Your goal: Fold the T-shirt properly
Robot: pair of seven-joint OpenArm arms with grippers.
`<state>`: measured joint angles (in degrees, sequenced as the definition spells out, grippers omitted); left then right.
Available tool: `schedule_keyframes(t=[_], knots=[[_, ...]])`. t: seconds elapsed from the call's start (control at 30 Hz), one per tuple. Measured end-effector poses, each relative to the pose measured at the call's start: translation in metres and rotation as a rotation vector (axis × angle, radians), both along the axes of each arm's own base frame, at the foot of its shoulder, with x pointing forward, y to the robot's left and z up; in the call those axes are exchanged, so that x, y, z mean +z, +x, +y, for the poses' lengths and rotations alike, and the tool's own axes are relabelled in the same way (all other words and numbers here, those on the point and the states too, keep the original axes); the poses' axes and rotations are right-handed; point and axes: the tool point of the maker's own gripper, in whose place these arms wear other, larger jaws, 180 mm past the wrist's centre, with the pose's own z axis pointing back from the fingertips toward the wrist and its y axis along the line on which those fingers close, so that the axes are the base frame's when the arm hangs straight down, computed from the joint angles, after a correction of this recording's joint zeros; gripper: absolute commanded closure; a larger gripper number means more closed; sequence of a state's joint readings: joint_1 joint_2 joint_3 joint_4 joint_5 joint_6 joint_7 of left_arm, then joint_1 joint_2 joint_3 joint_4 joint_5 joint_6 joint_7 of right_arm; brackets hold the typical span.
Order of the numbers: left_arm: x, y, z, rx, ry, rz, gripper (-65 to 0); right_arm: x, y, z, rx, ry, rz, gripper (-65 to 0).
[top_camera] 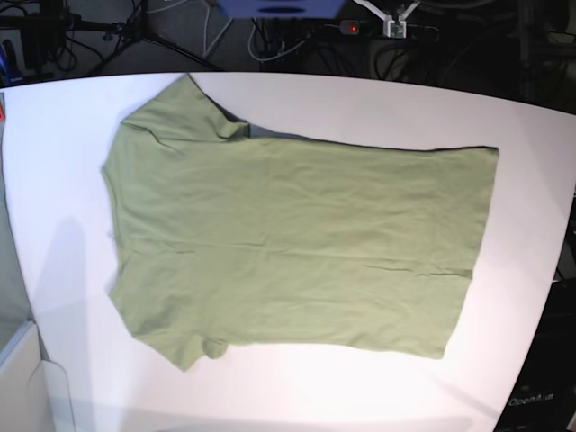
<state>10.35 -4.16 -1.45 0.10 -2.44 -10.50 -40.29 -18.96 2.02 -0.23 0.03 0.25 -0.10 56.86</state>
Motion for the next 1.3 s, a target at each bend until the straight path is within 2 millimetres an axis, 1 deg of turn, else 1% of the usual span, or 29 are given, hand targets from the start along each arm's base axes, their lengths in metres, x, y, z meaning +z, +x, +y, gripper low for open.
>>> schedule_keyframes(t=[0.1, 0.17, 0.23, 0.3, 0.37, 0.43, 0.53, 0.67, 0.73, 0.83, 0.97, 1.07, 1.13, 1.23, 1.3], knots=[[0.010, -0.010, 0.021, 0.118, 0.004, -0.060, -1.2, 0.017, -0.002, -0.001, 0.006, -0.008, -0.097, 0.0], [0.018, -0.015, 0.036, 0.176, 0.001, -0.103, -1.2, 0.028, -0.007, -0.002, 0.008, -0.013, -0.146, 0.0], [0.029, -0.018, 0.056, 0.240, 0.018, -0.161, -1.2, 0.040, -0.018, -0.002, 0.012, -0.016, -0.186, 0.0], [0.038, -0.023, 0.066, 0.290, 0.019, -0.209, -1.2, 0.051, -0.027, -0.003, 0.015, -0.018, -0.215, 0.0], [0.042, -0.032, 0.070, 0.312, 0.016, -0.219, -1.2, 0.051, -0.038, -0.002, 0.015, -0.018, -0.191, 0.0], [0.049, -0.039, 0.077, 0.337, 0.032, -0.248, -1.2, 0.053, -0.038, -0.003, 0.017, -0.020, -0.201, 0.0], [0.064, -0.049, 0.088, 0.369, 0.060, -0.311, -1.5, 0.059, -0.027, -0.008, 0.031, -0.031, -0.250, 0.0], [0.087, -0.063, 0.099, 0.408, 0.116, -0.409, -1.5, 0.077, -0.023, -0.017, 0.054, -0.053, -0.325, 0.0], [0.091, -0.065, 0.096, 0.425, 0.122, -0.430, -1.5, 0.087, -0.023, -0.017, 0.066, -0.057, -0.357, 0.0], [0.087, -0.067, 0.083, 0.422, 0.095, -0.411, -1.5, 0.107, -0.017, -0.018, 0.083, -0.065, -0.427, 0.0], [0.089, -0.067, 0.091, 0.422, 0.110, -0.416, -1.5, 0.131, -0.009, -0.017, 0.102, -0.070, -0.504, 0.0], [0.090, -0.064, 0.090, 0.420, 0.107, -0.427, -1.5, 0.144, -0.003, -0.017, 0.112, -0.074, -0.545, 0.0], [0.091, -0.066, 0.086, 0.420, 0.098, -0.430, -1.5, 0.147, -0.002, -0.017, 0.114, -0.074, -0.553, 0.0], [0.096, -0.069, 0.080, 0.413, 0.086, -0.448, -1.5, 0.146, -0.002, -0.017, 0.116, -0.075, -0.550, 0.0], [0.105, -0.065, 0.070, 0.425, 0.062, -0.502, -1.5, 0.145, 0.001, -0.018, 0.117, -0.075, -0.556, 0.0]])
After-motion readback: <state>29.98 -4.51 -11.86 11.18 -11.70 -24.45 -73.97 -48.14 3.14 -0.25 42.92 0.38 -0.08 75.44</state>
